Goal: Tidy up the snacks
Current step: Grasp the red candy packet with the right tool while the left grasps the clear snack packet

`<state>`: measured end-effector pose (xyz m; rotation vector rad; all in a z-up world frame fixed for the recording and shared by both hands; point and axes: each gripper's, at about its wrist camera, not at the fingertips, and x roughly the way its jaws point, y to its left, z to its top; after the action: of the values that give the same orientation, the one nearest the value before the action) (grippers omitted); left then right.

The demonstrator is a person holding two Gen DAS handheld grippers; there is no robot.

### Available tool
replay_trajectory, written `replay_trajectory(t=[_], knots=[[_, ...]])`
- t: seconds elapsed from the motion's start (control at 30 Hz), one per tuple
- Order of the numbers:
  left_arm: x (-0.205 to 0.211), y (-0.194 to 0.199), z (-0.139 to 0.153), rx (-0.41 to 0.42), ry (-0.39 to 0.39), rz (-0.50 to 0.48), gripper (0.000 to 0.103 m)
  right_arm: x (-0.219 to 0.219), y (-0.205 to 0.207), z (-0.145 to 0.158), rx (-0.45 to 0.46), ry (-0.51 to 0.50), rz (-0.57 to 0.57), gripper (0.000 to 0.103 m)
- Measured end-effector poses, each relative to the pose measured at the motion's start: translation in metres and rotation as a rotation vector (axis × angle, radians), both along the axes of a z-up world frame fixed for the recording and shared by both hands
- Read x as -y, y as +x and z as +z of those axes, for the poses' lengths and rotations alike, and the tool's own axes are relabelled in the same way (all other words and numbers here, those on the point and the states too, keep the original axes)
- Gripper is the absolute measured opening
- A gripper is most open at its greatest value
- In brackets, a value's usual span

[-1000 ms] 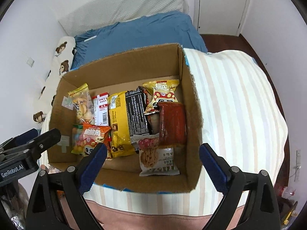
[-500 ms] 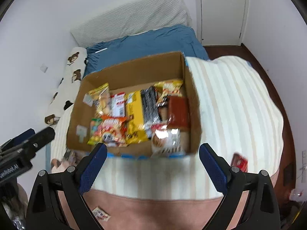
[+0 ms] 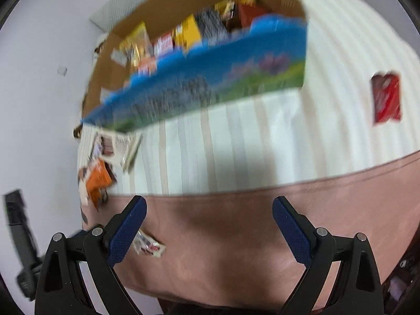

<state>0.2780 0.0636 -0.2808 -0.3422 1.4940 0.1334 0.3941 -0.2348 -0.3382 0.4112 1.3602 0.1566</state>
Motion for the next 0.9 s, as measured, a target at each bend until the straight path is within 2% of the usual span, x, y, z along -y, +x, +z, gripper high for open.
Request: replay_trajectory(t=[0.17, 0.23, 0.33, 0.37, 0.43, 0.47, 0.53, 0.63, 0.73, 0.9], knots=[[-0.004, -0.018, -0.055, -0.115, -0.107, 0.083, 0.097, -0.015, -0.007, -0.028, -0.053, -0.002, 0.020, 0.098], [-0.001, -0.017, -0.070, -0.138, -0.112, 0.088, 0.097, -0.018, -0.009, -0.036, -0.065, -0.015, 0.026, 0.098], [0.007, -0.015, -0.087, -0.143, -0.081, 0.077, 0.076, -0.018, -0.009, -0.044, -0.084, -0.021, 0.028, 0.098], [0.010, -0.015, -0.088, -0.135, -0.070, 0.077, 0.067, -0.018, -0.009, -0.045, -0.087, -0.023, 0.028, 0.098], [0.015, -0.014, -0.086, -0.125, -0.059, 0.071, 0.061, -0.015, -0.010, -0.046, -0.088, -0.028, 0.026, 0.097], [0.020, -0.013, -0.084, -0.115, -0.061, 0.064, 0.051, -0.013, -0.011, -0.045, -0.084, -0.029, 0.024, 0.097], [0.032, -0.008, -0.079, -0.104, -0.063, 0.043, 0.047, -0.005, -0.010, -0.041, -0.075, -0.029, 0.010, 0.097], [0.057, 0.006, -0.072, -0.081, -0.057, -0.010, 0.042, 0.012, -0.006, -0.030, -0.049, -0.024, -0.027, 0.097], [0.093, 0.029, -0.062, -0.049, -0.051, -0.094, 0.042, 0.045, 0.001, -0.008, 0.010, -0.064, -0.095, 0.097], [0.154, 0.069, -0.056, -0.011, -0.029, -0.206, 0.042, 0.132, 0.014, 0.025, 0.101, -0.170, -0.281, 0.097]])
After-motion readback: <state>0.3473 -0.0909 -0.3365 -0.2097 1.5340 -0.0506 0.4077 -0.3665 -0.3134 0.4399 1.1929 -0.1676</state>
